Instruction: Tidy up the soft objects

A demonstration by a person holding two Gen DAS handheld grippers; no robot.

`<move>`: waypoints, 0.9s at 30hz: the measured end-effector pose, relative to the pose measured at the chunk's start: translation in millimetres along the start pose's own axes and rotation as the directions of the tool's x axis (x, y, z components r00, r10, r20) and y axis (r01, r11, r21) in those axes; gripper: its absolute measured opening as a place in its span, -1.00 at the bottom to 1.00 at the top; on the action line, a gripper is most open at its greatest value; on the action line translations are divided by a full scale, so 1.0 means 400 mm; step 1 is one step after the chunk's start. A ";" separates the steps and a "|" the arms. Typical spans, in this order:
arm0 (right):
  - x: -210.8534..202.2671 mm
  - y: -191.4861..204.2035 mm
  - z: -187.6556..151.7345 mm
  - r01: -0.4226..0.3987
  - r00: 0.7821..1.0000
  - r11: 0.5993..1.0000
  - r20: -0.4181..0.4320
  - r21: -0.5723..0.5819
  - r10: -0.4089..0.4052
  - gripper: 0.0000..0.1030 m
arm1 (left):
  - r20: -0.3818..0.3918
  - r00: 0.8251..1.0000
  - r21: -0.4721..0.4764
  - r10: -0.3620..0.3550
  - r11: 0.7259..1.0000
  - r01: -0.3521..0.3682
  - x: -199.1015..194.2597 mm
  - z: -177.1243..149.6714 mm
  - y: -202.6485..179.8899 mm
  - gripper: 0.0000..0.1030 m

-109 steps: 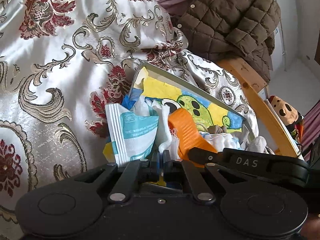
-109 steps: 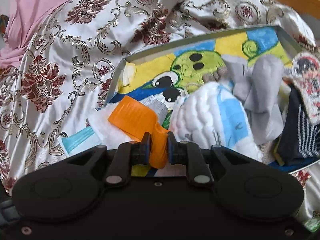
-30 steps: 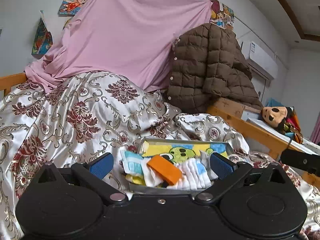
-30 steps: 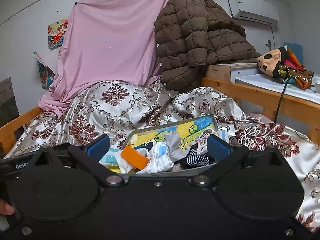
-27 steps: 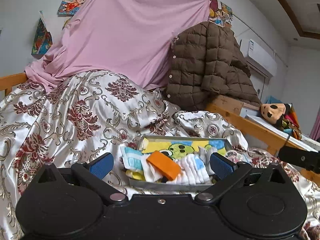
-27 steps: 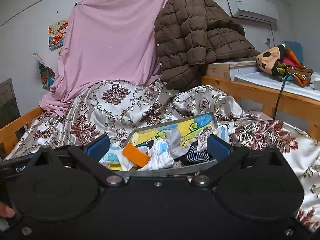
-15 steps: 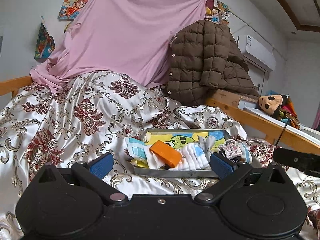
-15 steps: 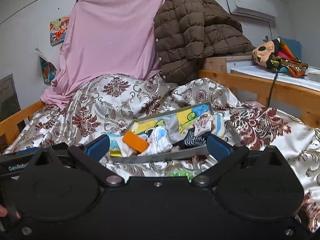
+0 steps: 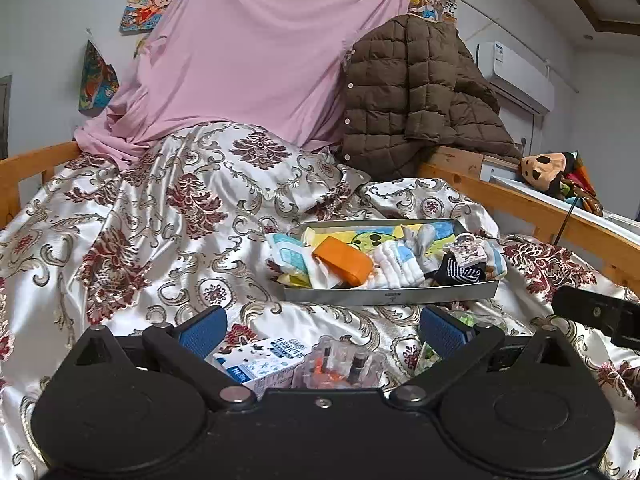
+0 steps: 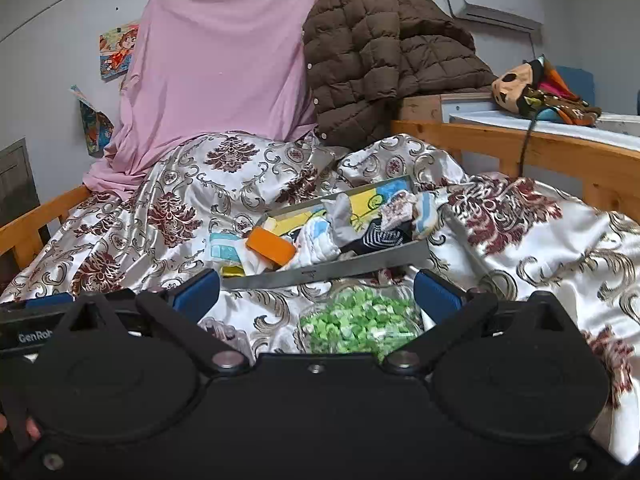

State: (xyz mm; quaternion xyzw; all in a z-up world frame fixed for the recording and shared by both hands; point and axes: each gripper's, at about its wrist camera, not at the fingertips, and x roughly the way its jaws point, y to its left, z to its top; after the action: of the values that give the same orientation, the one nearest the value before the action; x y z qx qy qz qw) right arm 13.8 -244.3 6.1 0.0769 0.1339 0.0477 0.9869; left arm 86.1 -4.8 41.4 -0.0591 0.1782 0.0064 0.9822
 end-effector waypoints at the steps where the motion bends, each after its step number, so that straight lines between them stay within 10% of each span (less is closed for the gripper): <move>1: -0.001 -0.002 -0.004 0.004 1.000 1.000 0.000 0.000 -0.004 0.99 | -0.001 1.000 -0.001 0.003 1.000 -0.003 -0.003 -0.001 -0.001 0.99; 27: -0.064 0.006 -0.113 0.057 0.998 0.997 -0.012 -0.051 -0.058 0.99 | -0.084 0.993 0.004 0.081 0.997 -0.081 -0.068 -0.083 0.020 0.99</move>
State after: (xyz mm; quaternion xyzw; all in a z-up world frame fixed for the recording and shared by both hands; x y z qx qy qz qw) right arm -23.4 -238.8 -30.0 0.0476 0.1413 0.0232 0.9885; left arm 48.9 -0.7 19.3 -0.0520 0.2217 0.0439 0.9727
